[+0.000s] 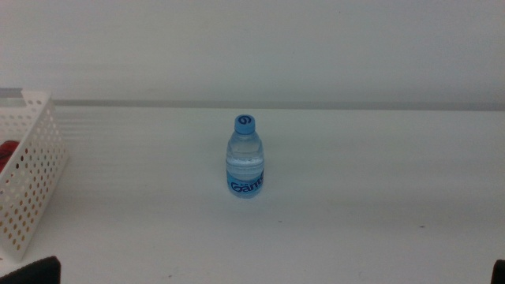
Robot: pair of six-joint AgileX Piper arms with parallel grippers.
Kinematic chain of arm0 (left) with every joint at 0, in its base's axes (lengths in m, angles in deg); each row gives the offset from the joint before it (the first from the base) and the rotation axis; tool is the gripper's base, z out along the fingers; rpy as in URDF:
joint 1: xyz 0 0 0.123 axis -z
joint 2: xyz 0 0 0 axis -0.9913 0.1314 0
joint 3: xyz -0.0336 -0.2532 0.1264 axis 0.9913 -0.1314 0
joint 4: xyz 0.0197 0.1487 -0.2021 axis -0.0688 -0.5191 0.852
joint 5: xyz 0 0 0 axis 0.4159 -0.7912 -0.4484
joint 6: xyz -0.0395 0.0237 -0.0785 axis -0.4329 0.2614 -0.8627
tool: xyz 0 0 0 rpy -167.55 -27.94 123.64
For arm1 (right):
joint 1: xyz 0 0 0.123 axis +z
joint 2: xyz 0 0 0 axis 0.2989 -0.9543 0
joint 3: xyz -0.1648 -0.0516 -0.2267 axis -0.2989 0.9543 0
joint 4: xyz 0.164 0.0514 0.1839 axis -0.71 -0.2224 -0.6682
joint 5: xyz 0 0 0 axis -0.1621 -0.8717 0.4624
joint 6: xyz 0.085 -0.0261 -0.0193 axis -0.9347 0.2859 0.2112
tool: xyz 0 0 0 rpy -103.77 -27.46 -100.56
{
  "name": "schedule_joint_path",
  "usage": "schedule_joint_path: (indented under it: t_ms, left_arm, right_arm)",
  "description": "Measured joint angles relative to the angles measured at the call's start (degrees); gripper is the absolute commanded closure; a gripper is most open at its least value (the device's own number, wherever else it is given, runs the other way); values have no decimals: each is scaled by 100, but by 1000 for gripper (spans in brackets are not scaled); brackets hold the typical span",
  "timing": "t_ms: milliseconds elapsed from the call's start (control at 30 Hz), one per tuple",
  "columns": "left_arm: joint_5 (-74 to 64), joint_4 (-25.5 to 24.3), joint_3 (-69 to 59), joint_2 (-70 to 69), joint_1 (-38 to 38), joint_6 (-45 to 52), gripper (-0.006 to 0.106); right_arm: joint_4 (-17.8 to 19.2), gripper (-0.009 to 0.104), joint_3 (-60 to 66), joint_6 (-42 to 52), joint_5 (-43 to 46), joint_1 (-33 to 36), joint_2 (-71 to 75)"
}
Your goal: Use arms to grab the bottles and put them into the dustbin to the left of the table.
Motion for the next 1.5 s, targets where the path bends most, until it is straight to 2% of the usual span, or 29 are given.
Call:
schedule_joint_path:
  t_ms: [133, 300, 500, 633, 767, 1000, 1200, 1500]
  left_arm:
    - [573, -137, -55, 40, 0, 0, 7]
    - [2669, -331, -991, 606, 26, -77, 7]
    - [5932, -345, -2512, 2616, 246, -672, 7]
    - [7298, -440, -2729, 4040, 270, -972, 7]
    - [8553, -820, -2732, 5167, 270, -1187, 7]
    - [9831, -1464, -2732, 6531, 337, -1992, 7]
    - [10952, -1534, -2605, 7586, 396, -2229, 7]
    - [11111, -1663, -1701, 8559, 396, -2419, 7]
  right_arm:
    - [0, 3, 0, 0, 0, 0, 0]
    - [-10, 3, 0, 0, 0, 0, 0]
    - [-10, 3, 0, 0, 0, 0, 0]
    - [-10, 3, 0, 0, 0, 0, 0]
    - [-10, 3, 0, 0, 0, 0, 0]
    - [-22, 3, 0, 0, 0, 0, 0]
    - [-33, 3, 0, 0, 0, 0, 0]
    - [-45, 3, 0, 0, 0, 0, 0]
